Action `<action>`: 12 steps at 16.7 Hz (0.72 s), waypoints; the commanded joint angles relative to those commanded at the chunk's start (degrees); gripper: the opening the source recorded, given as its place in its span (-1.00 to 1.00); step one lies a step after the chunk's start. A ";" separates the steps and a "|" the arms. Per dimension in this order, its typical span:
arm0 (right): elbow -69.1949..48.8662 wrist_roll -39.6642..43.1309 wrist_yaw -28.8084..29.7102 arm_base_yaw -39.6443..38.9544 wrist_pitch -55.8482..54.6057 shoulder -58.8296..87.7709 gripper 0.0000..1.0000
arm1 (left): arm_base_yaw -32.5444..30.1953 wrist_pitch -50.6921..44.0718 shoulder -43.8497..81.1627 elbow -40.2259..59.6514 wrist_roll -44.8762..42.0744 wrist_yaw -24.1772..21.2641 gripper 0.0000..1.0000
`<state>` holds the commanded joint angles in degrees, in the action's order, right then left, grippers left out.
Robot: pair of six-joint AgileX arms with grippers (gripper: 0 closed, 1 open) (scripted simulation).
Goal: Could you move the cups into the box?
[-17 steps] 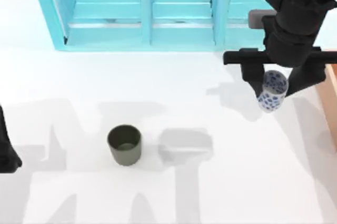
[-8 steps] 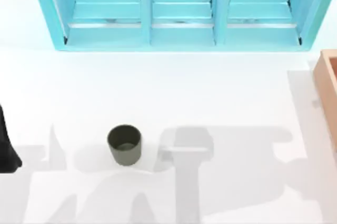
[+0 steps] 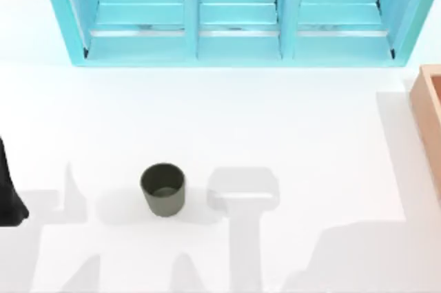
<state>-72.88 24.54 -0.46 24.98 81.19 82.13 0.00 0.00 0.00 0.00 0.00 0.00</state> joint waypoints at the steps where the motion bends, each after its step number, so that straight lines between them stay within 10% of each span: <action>1: 0.00 0.00 0.00 0.00 0.00 0.00 -1.00 | 0.00 0.00 0.00 0.00 0.00 0.00 1.00; 12: 13.63 -0.37 0.01 -0.36 -14.22 0.57 -1.00 | 0.00 0.00 0.00 0.00 0.00 0.00 1.00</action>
<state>-59.25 24.17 -0.45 24.62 66.97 82.70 0.00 0.00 0.00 0.00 0.00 0.00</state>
